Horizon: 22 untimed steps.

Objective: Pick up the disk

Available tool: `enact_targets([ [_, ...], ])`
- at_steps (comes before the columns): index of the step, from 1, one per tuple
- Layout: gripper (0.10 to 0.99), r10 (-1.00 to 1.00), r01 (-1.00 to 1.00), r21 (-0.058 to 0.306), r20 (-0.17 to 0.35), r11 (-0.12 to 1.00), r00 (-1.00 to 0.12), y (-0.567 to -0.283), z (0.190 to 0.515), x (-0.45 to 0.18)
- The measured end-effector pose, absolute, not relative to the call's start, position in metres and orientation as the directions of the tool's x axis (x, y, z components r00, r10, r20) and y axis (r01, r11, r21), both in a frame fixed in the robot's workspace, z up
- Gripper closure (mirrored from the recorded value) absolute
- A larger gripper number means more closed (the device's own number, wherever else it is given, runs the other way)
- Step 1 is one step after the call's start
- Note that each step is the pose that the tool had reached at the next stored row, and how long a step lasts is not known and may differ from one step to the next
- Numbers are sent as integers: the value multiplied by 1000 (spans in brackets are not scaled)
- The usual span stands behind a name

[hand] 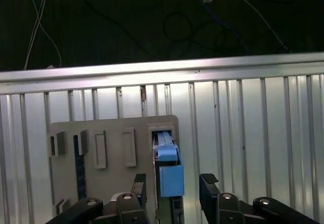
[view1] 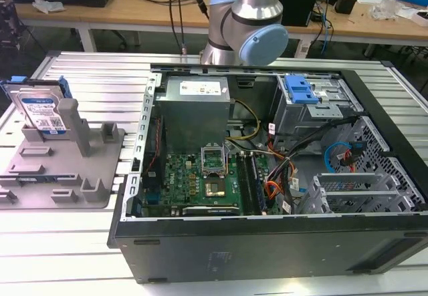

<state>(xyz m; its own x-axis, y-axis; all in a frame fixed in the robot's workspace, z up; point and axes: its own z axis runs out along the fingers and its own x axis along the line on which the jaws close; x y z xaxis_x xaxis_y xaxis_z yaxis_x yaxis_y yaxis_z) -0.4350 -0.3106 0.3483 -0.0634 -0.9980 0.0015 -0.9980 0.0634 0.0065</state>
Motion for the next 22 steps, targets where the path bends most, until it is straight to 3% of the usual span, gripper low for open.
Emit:
enact_targets([
  [22,545,-998,-998,7,3,63,-63,-312,335,-431],
])
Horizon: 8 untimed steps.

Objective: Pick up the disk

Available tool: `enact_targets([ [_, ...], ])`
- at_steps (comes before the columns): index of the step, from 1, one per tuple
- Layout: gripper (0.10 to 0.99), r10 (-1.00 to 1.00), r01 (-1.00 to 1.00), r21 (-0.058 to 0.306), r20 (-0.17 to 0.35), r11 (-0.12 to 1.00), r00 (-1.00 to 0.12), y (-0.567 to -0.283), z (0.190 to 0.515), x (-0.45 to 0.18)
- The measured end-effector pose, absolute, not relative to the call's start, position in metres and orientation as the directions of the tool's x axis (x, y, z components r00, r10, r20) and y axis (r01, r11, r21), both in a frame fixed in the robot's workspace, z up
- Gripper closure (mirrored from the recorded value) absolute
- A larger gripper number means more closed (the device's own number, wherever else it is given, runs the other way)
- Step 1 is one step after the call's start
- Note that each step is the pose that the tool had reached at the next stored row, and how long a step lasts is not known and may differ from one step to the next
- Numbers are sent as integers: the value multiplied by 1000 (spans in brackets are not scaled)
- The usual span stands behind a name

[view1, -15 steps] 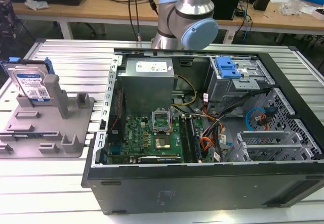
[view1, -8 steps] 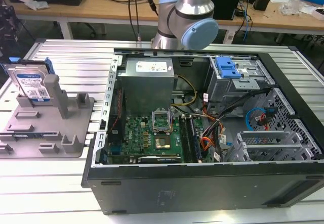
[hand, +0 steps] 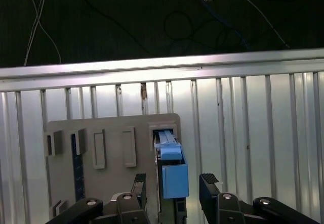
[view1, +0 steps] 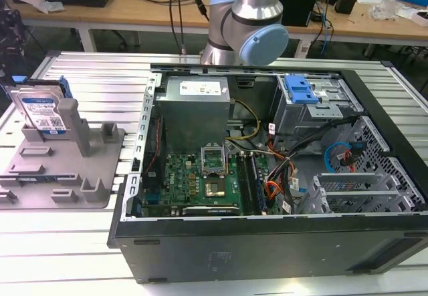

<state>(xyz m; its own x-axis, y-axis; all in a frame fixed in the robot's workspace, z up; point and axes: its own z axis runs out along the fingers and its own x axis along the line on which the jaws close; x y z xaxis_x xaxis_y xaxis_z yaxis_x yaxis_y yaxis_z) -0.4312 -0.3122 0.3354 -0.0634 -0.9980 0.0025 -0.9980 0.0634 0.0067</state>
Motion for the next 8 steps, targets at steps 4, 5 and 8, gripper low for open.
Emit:
enact_targets([
  [4,545,-998,-998,7,2,63,-63,-312,332,-431],
  [5,545,-998,-998,6,2,63,-63,-312,331,-431],
  [8,545,-998,-998,7,3,63,-63,-312,327,-431],
])
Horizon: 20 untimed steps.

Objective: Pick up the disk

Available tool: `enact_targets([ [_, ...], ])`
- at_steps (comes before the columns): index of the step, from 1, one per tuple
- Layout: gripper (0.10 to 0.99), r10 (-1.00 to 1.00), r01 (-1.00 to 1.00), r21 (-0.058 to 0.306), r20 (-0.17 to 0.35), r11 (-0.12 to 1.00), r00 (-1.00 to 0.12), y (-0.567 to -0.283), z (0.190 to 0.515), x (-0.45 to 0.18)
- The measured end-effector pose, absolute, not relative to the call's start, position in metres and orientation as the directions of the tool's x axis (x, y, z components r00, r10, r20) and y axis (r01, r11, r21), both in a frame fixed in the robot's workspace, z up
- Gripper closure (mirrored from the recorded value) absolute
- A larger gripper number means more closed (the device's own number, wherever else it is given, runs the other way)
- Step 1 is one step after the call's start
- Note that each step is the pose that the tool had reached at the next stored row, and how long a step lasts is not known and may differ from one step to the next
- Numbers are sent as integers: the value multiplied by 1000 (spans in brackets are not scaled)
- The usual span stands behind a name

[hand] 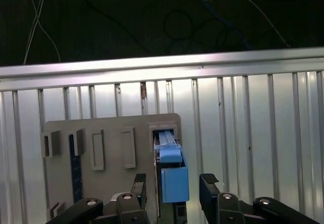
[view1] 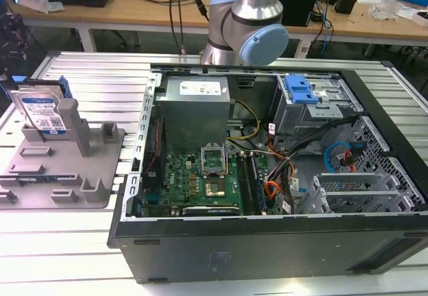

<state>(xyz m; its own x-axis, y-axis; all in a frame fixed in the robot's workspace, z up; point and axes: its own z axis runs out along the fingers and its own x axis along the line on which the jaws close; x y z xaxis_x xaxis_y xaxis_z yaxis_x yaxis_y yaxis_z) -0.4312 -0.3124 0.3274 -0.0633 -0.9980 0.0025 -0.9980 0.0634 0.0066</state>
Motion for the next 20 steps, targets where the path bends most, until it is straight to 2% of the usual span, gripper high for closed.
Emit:
enact_targets([
  [20,545,-998,-998,7,2,63,-63,-312,302,-431],
])
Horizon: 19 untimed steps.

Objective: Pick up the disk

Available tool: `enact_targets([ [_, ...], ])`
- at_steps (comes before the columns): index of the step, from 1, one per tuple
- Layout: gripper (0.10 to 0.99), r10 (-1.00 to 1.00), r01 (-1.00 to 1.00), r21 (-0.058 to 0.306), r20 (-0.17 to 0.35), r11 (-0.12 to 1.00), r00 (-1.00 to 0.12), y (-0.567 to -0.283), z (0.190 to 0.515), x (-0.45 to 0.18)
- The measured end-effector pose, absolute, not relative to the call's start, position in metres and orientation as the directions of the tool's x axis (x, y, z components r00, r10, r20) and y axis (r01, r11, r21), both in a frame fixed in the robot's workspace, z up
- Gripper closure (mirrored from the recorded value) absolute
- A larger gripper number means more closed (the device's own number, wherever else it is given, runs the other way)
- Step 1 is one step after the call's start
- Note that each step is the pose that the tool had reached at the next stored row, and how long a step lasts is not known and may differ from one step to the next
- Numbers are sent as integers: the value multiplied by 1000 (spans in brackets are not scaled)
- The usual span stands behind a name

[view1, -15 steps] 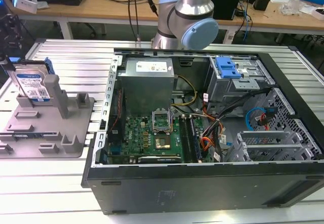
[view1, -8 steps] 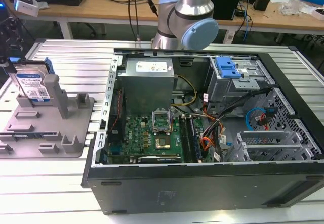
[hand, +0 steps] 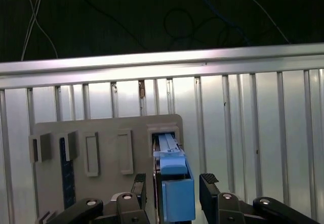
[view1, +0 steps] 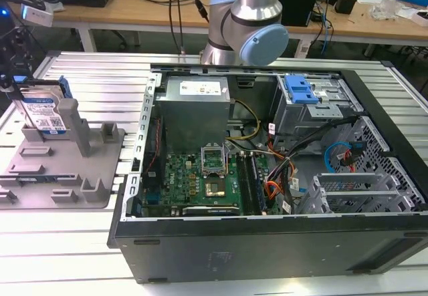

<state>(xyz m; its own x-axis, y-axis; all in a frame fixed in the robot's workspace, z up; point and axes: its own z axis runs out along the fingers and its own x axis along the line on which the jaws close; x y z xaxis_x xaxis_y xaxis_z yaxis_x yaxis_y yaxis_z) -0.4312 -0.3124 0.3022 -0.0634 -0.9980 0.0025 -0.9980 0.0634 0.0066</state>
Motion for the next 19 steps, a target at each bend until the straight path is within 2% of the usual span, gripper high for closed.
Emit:
enact_targets([
  [5,545,-998,-998,7,3,63,-63,-312,299,-431],
  [6,624,-998,-998,7,3,63,-63,-312,298,-431],
  [7,624,-998,-998,7,3,63,-63,-312,298,-431],
  [8,694,-998,-998,7,3,63,-63,-312,298,-431],
  [19,718,-998,-998,7,3,63,-63,-312,297,-431],
])
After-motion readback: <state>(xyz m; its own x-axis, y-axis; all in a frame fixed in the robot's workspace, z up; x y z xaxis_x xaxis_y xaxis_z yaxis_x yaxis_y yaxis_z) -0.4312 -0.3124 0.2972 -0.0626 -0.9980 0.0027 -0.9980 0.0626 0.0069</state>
